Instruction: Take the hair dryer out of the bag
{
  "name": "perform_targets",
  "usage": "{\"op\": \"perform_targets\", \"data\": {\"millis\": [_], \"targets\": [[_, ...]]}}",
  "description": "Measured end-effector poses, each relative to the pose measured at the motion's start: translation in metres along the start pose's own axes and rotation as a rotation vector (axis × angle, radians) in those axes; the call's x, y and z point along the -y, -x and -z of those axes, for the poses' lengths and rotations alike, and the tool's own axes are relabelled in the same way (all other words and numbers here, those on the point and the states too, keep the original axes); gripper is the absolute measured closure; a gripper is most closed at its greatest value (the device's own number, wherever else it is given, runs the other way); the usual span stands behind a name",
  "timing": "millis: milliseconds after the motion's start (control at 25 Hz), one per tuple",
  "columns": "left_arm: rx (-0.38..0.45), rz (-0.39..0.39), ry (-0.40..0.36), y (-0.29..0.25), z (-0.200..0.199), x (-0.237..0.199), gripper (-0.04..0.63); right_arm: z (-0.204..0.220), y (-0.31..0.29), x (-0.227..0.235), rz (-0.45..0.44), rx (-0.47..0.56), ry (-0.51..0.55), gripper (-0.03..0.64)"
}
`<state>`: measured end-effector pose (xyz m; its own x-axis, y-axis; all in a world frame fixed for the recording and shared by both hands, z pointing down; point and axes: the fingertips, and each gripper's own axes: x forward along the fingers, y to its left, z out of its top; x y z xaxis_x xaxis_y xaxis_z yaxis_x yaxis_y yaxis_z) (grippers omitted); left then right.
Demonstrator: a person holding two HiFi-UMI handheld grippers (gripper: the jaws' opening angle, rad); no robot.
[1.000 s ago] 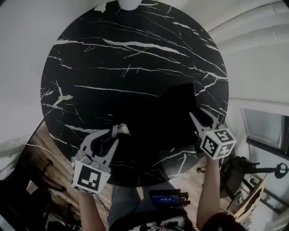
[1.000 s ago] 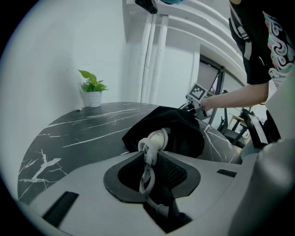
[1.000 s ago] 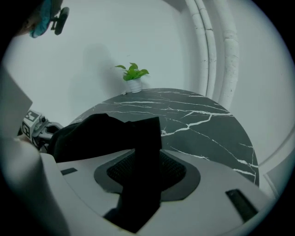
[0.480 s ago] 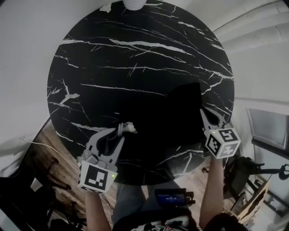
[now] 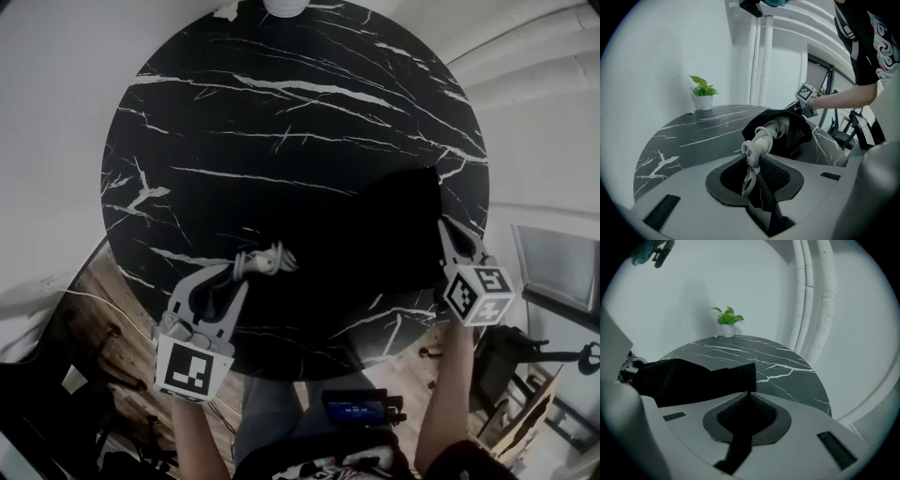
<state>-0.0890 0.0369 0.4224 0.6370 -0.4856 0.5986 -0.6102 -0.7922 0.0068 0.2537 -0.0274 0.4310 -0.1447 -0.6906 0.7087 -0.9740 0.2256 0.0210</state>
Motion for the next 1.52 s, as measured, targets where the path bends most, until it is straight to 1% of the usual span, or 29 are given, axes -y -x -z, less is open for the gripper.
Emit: {"op": "perform_targets", "data": {"millis": [240, 360, 520, 720, 1040, 1280, 1520], "targets": [[-0.003, -0.009, 0.011, 0.004, 0.006, -0.002, 0.499, 0.001, 0.005, 0.011, 0.04, 0.003, 0.0, 0.589], [0.0, -0.014, 0.013, 0.005, 0.006, -0.003, 0.499, 0.002, 0.01, 0.021, 0.068, 0.009, -0.017, 0.589], [0.004, -0.018, 0.019, 0.006, 0.007, -0.005, 0.499, 0.003, 0.016, 0.032, 0.08, 0.022, -0.043, 0.589], [0.01, -0.016, 0.013, 0.005, 0.004, -0.003, 0.499, -0.002, 0.022, 0.038, 0.113, 0.043, -0.03, 0.589], [0.006, -0.017, 0.014, 0.006, 0.004, -0.001, 0.499, 0.007, 0.026, 0.053, 0.134, 0.058, -0.099, 0.589], [0.0, -0.02, 0.014, 0.007, 0.004, 0.0, 0.5, 0.009, 0.028, 0.062, 0.151, 0.065, -0.107, 0.589], [0.009, -0.028, 0.022, 0.007, 0.002, 0.001, 0.5, 0.012, 0.034, 0.076, 0.191, 0.074, -0.125, 0.589]]}}
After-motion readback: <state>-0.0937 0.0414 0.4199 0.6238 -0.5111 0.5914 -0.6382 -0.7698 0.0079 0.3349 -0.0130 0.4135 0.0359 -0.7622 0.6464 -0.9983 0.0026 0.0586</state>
